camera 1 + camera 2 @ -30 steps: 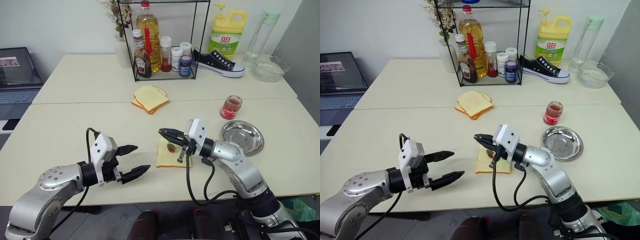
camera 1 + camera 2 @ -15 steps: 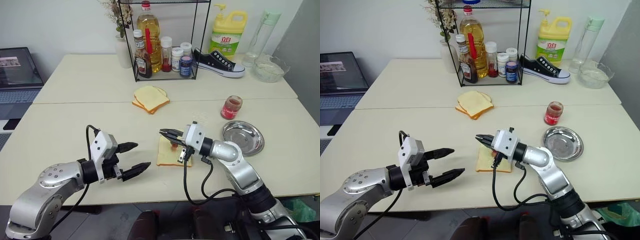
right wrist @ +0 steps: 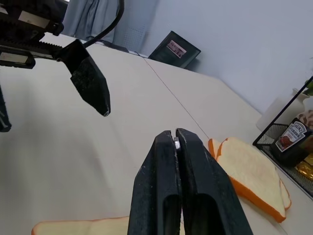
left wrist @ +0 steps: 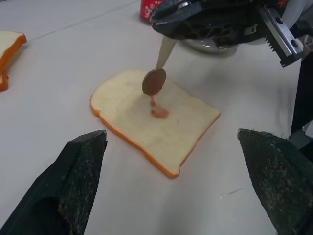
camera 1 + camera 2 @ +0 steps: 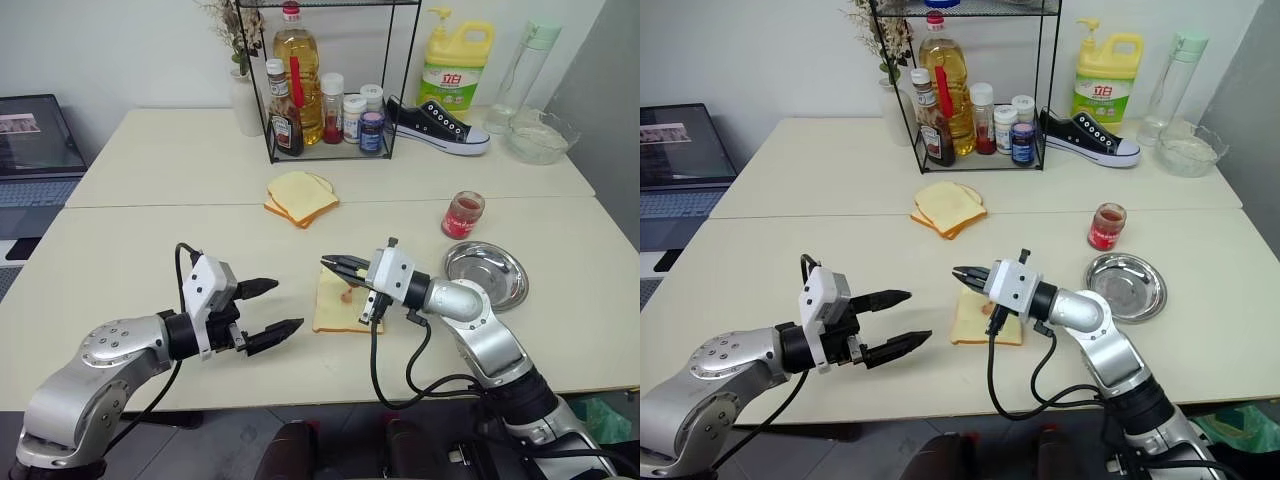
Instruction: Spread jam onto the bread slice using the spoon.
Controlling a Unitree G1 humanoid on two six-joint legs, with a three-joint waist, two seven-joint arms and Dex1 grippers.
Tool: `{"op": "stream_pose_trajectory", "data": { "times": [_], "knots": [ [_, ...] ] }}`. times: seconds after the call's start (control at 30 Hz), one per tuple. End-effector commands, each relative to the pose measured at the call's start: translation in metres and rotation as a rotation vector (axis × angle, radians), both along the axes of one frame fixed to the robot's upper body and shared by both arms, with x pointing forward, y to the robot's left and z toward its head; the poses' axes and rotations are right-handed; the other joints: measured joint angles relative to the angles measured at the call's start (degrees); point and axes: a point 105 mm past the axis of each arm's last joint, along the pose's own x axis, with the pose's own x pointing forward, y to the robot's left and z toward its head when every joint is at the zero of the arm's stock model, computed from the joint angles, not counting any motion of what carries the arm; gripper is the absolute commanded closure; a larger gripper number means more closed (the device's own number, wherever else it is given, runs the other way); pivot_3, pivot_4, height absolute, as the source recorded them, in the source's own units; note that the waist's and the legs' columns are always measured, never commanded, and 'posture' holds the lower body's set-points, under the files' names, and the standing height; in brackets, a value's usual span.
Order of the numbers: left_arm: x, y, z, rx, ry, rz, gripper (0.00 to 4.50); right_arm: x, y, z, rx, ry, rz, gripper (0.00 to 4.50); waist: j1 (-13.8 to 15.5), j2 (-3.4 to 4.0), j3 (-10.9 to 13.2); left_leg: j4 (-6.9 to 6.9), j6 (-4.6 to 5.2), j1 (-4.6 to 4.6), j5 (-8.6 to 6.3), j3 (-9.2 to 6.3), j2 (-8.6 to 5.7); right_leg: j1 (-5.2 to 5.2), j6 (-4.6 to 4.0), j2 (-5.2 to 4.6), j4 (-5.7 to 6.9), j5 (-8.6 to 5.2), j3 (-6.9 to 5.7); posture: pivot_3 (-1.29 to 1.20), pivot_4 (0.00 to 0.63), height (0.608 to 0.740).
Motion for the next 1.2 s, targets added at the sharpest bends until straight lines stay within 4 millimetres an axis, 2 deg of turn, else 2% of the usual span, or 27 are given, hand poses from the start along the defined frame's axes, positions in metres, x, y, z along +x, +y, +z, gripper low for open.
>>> {"op": "stream_pose_trajectory", "data": {
  "times": [0.03,0.33,0.37,0.43,0.5,0.53,0.73,0.93,1.2],
  "knots": [
    [0.000,-0.002,0.007,-0.003,-0.028,-0.019,0.00,-0.010,0.002,0.024,0.048,-0.062,0.043,4.48,0.00,0.00,0.00,0.00,0.00,0.00,0.00,-0.01,0.00,0.00,0.00,0.00,0.00,0.00,0.00,0.00,0.150,0.740],
    [0.000,-0.001,0.007,0.001,-0.027,-0.024,0.00,-0.014,0.000,0.033,0.078,-0.057,0.049,4.48,-0.02,0.00,0.00,0.00,0.00,0.00,0.00,-0.01,0.00,0.00,0.00,-0.01,0.00,0.00,0.00,0.00,0.150,0.740],
    [0.000,-0.001,0.007,0.002,-0.026,-0.024,0.00,-0.007,-0.005,0.033,0.125,0.009,0.010,4.48,-0.01,0.00,0.00,0.00,0.00,0.00,0.00,-0.01,0.00,0.00,0.00,-0.01,0.00,0.00,0.00,0.00,0.150,0.740],
    [-0.001,-0.001,0.006,0.002,-0.023,-0.025,0.00,0.018,-0.024,0.032,0.293,0.231,-0.125,4.48,-0.01,-0.02,-0.01,0.00,0.00,0.00,0.00,-0.02,0.01,0.01,-0.01,-0.03,0.00,0.00,0.01,0.00,0.150,0.740],
    [-0.001,-0.002,0.005,0.002,-0.019,-0.026,0.00,0.046,-0.054,0.022,0.460,0.435,-0.284,4.48,0.09,-0.03,-0.02,0.00,-0.01,0.00,0.00,-0.04,0.01,0.02,-0.02,-0.06,0.01,0.01,0.00,0.00,0.150,0.740],
    [-0.001,-0.001,0.005,0.002,-0.018,-0.026,0.00,0.053,-0.064,0.018,0.510,0.490,-0.330,4.48,0.19,-0.04,-0.03,0.01,-0.01,0.01,0.00,-0.05,0.01,0.05,-0.02,-0.06,0.01,0.01,0.00,0.00,0.150,0.740],
    [-0.003,-0.002,0.005,0.002,-0.008,-0.042,0.00,0.072,-0.094,0.002,0.803,0.810,-0.450,4.48,0.16,-0.02,-0.02,-0.05,-0.01,0.01,-0.01,0.00,0.01,0.00,-0.03,-0.05,0.00,0.01,0.04,0.00,0.150,0.740],
    [-0.005,-0.001,0.006,0.007,0.000,-0.056,0.00,0.066,-0.090,-0.008,1.015,1.071,-0.416,4.48,-0.15,-0.01,-0.02,-0.12,0.00,0.00,-0.01,0.01,0.04,-0.06,-0.07,-0.02,0.02,-0.01,0.05,0.00,0.150,0.740],
    [-0.006,-0.002,0.006,0.007,0.003,-0.064,0.00,0.052,-0.071,-0.010,0.993,1.135,-0.331,4.48,-0.21,-0.01,-0.01,-0.10,0.01,0.00,-0.01,0.03,0.02,-0.04,-0.07,0.08,0.02,-0.01,0.03,0.00,0.150,0.740]
  ]
}}
